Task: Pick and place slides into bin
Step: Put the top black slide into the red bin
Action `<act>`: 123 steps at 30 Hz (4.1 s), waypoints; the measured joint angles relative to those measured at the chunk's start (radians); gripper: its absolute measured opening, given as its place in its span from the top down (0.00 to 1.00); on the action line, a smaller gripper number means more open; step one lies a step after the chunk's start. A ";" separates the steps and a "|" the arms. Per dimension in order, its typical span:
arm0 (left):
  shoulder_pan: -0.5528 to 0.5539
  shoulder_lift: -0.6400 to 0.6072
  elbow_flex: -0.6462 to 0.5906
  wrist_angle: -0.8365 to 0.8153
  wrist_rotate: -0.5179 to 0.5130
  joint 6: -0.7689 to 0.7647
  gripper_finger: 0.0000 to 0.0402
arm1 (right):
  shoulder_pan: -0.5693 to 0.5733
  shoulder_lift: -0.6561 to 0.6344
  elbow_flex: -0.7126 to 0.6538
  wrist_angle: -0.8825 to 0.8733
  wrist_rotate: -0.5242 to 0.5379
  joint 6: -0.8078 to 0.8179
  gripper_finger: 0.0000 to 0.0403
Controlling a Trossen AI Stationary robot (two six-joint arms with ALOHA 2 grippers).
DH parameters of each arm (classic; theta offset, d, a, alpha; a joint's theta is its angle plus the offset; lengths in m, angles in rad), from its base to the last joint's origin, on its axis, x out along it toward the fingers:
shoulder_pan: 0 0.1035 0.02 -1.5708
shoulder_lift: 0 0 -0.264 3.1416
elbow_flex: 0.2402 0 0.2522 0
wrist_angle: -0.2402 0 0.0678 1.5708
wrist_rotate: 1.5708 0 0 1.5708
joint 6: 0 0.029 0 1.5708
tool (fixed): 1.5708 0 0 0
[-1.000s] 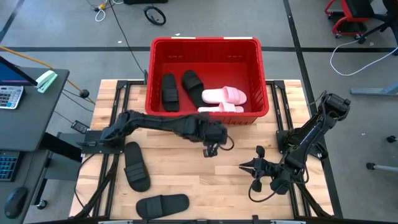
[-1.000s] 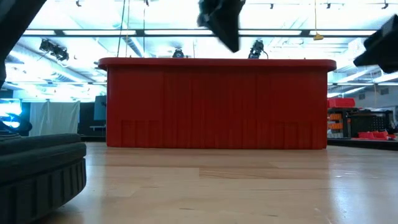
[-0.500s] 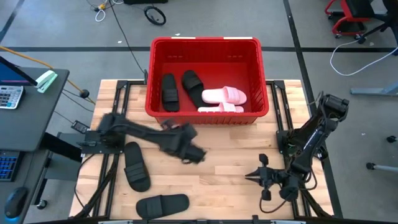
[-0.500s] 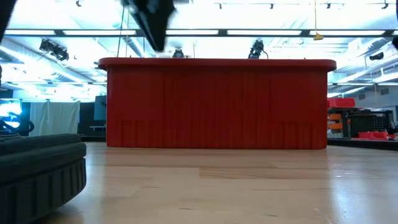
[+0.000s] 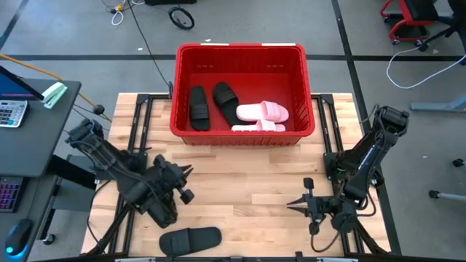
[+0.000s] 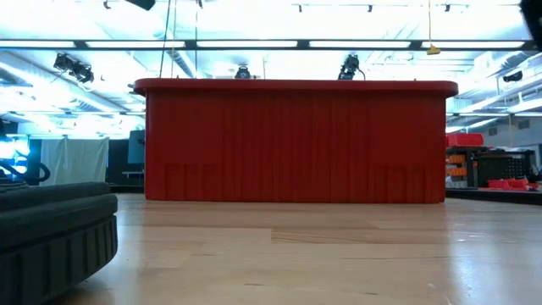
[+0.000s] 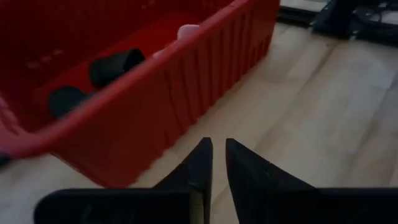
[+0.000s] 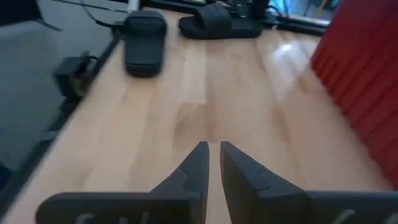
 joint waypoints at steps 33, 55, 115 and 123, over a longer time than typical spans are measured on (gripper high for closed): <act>0.099 -0.012 -0.171 0.421 0.439 0.276 0.84 | -0.165 0.000 0.000 0.009 -0.011 -0.174 0.88; 0.025 -0.012 -0.171 0.106 0.906 -0.107 0.53 | -0.165 0.000 0.000 0.019 -0.011 -0.175 0.88; 0.107 -0.209 -0.520 0.722 0.983 -0.122 0.55 | -0.165 0.000 0.000 0.020 -0.011 -0.115 0.88; 0.155 -0.209 -0.524 0.607 1.077 -0.023 0.54 | -0.165 0.000 0.000 0.034 -0.011 -0.112 0.88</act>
